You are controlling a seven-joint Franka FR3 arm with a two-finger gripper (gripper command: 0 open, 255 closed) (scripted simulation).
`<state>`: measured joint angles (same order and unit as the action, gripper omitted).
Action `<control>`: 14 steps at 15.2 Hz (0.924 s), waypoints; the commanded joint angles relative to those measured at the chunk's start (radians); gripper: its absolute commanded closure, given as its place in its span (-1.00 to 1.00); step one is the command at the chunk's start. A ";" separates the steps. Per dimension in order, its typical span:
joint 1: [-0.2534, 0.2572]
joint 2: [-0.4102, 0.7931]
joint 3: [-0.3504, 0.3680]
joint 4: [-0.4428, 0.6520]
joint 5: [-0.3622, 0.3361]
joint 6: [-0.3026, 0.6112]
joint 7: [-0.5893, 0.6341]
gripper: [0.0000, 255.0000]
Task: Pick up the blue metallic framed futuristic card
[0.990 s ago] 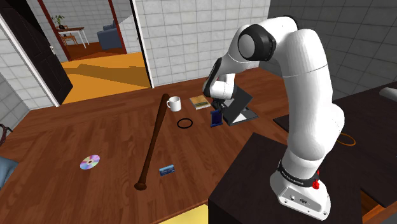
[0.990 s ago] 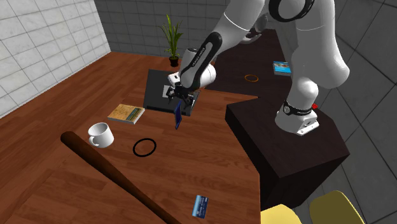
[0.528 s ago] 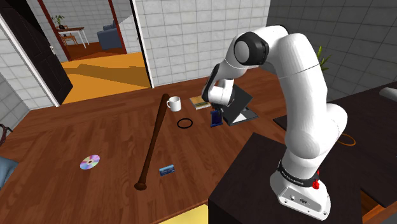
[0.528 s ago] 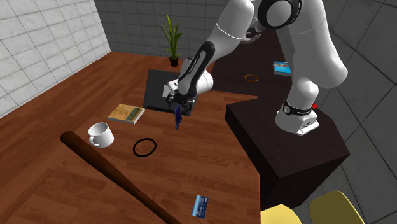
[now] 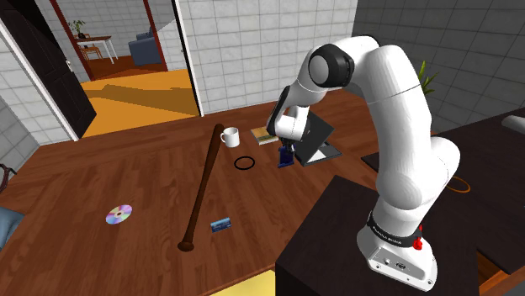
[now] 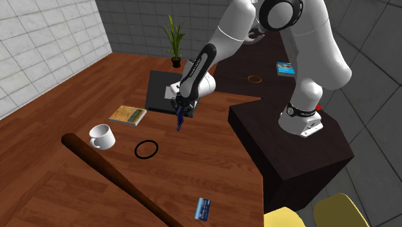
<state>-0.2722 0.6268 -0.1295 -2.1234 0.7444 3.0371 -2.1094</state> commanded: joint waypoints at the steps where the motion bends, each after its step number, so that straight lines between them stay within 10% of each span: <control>1: 0.000 0.001 0.000 0.001 0.000 0.001 0.000 1.00; 14: 0.108 -0.125 -0.131 -0.053 -0.083 -0.093 0.089 1.00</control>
<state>-0.1740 0.5146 -0.2467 -2.1716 0.6714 2.9544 -2.0288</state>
